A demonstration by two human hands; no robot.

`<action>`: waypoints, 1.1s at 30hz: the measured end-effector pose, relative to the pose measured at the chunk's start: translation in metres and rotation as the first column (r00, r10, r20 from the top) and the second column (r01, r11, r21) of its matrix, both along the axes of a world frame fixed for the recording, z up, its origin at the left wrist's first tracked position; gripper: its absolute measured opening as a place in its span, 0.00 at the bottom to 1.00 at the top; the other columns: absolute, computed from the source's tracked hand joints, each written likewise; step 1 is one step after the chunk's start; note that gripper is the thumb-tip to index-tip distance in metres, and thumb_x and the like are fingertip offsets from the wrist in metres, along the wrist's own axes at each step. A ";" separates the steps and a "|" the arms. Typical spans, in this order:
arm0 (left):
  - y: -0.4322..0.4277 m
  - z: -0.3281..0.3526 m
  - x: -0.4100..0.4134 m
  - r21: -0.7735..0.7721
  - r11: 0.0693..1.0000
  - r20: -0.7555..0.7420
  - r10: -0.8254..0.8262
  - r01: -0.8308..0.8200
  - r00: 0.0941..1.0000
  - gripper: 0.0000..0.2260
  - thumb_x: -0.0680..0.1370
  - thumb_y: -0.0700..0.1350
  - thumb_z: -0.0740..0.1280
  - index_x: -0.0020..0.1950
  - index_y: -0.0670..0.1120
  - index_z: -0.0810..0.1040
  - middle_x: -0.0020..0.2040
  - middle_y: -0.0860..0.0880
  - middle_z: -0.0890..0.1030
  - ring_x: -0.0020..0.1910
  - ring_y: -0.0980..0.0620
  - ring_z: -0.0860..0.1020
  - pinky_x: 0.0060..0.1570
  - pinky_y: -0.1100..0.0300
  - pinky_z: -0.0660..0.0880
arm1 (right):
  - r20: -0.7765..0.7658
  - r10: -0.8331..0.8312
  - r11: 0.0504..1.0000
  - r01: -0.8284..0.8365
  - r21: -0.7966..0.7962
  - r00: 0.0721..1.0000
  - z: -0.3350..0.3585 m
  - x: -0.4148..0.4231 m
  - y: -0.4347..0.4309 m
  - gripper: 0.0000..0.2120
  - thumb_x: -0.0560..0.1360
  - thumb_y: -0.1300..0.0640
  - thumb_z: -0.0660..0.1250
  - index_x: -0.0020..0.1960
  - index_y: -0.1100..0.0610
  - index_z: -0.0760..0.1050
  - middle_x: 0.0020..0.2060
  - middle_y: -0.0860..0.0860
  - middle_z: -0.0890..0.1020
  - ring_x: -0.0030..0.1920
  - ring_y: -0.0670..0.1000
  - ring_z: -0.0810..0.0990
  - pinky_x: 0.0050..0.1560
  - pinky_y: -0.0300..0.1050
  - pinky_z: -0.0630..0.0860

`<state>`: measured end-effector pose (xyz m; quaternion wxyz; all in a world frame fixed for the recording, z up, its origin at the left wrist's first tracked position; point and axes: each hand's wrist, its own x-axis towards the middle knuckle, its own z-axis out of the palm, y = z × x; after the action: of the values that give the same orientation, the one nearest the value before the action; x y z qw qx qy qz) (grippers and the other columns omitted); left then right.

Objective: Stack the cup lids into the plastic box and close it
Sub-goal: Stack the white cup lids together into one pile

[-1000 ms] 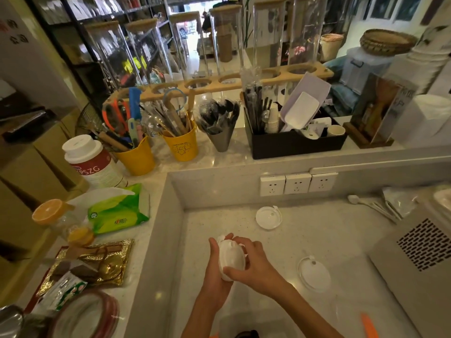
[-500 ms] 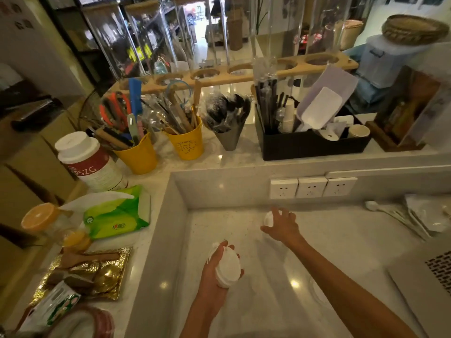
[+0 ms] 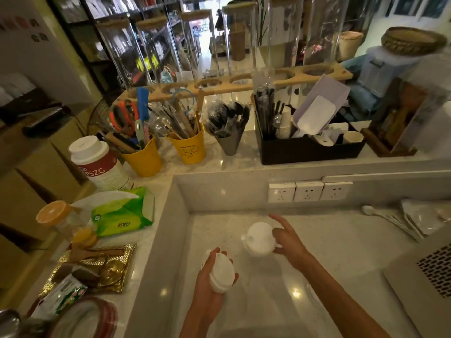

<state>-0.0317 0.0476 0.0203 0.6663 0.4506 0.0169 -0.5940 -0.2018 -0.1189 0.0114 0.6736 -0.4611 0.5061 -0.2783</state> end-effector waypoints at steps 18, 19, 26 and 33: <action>0.039 0.051 -0.023 -0.158 0.967 0.422 -0.117 0.200 0.899 0.26 0.72 0.59 0.72 0.70 0.54 0.76 0.68 0.47 0.80 0.66 0.43 0.79 0.64 0.39 0.76 | -0.043 0.379 0.914 -0.381 -0.137 0.924 0.060 0.003 0.136 0.25 0.69 0.50 0.77 0.60 0.33 0.70 0.58 0.39 0.77 0.51 0.38 0.82 0.46 0.35 0.81; 0.040 0.053 -0.022 -0.131 0.968 0.477 -0.126 0.212 0.870 0.25 0.73 0.59 0.70 0.69 0.56 0.76 0.68 0.50 0.80 0.66 0.46 0.79 0.65 0.40 0.76 | -0.044 0.402 0.905 -0.404 -0.135 0.915 0.062 0.006 0.139 0.27 0.68 0.46 0.77 0.62 0.34 0.69 0.59 0.38 0.77 0.52 0.37 0.82 0.47 0.35 0.81; 0.046 0.071 -0.028 -0.045 0.958 0.710 -0.170 0.284 0.684 0.36 0.65 0.74 0.68 0.71 0.63 0.72 0.67 0.62 0.79 0.68 0.54 0.76 0.68 0.47 0.75 | 0.007 0.381 0.917 -0.377 -0.130 0.925 0.076 0.011 0.146 0.33 0.64 0.39 0.78 0.66 0.36 0.69 0.58 0.43 0.79 0.51 0.41 0.85 0.45 0.38 0.83; 0.051 0.079 -0.030 -0.037 0.929 0.761 -0.212 0.367 0.613 0.48 0.61 0.80 0.63 0.76 0.58 0.67 0.74 0.55 0.73 0.71 0.52 0.74 0.70 0.45 0.72 | -0.028 0.407 0.906 -0.408 -0.111 0.913 0.081 0.008 0.143 0.31 0.64 0.35 0.76 0.65 0.36 0.72 0.56 0.44 0.81 0.50 0.44 0.86 0.44 0.38 0.83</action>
<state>-0.0617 0.0986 0.0988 0.5484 0.5848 -0.3868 -0.4557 -0.1942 0.0240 0.0920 0.6882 -0.5951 0.3834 -0.1590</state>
